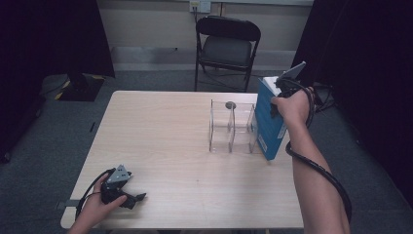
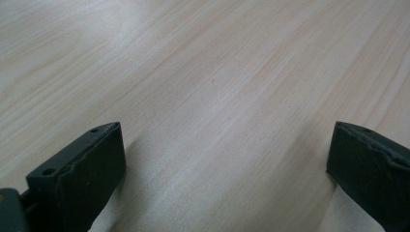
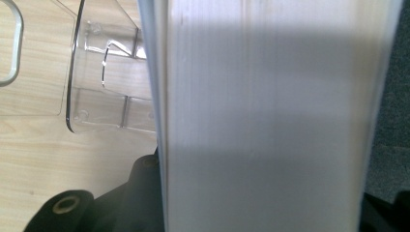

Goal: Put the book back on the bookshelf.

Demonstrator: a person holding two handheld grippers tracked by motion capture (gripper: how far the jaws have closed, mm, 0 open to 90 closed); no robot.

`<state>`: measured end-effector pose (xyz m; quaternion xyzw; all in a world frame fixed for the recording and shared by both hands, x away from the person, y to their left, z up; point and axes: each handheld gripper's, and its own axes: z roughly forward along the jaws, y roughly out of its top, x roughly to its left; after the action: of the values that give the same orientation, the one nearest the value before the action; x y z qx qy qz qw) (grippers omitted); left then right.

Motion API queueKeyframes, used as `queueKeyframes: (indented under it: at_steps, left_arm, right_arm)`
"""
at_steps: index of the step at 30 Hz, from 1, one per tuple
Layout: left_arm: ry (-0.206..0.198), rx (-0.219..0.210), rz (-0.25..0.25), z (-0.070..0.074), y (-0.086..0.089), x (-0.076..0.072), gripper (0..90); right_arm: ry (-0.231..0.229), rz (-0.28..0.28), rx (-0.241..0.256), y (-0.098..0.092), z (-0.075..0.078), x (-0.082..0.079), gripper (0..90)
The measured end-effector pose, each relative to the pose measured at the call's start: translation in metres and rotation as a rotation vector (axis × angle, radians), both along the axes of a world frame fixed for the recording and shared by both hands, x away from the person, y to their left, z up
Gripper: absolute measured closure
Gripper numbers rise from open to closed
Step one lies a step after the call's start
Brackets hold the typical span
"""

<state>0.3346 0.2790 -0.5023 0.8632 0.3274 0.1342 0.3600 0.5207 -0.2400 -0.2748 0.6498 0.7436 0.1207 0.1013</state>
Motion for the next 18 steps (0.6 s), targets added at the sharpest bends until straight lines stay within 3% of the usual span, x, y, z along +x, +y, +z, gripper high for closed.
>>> queueKeyframes:
  at_steps: [8, 15, 18]
  left_arm:
    - [0.001, 0.001, -0.002, 0.0, 0.0, 0.0, 0.0]
    - [0.0, 0.0, -0.001, 0.0, 0.0, 0.0, 0.0]
    - [0.0, 0.0, -0.002, 0.0, 0.0, 0.0, 0.0]
  right_arm:
    - [-0.04, -0.013, 0.03, 0.001, -0.005, -0.003, 61.4]
    - [0.005, -0.005, 0.038, -0.001, -0.01, -0.006, 60.9]
    - [0.001, 0.0, 0.036, -0.001, -0.013, -0.008, 60.8]
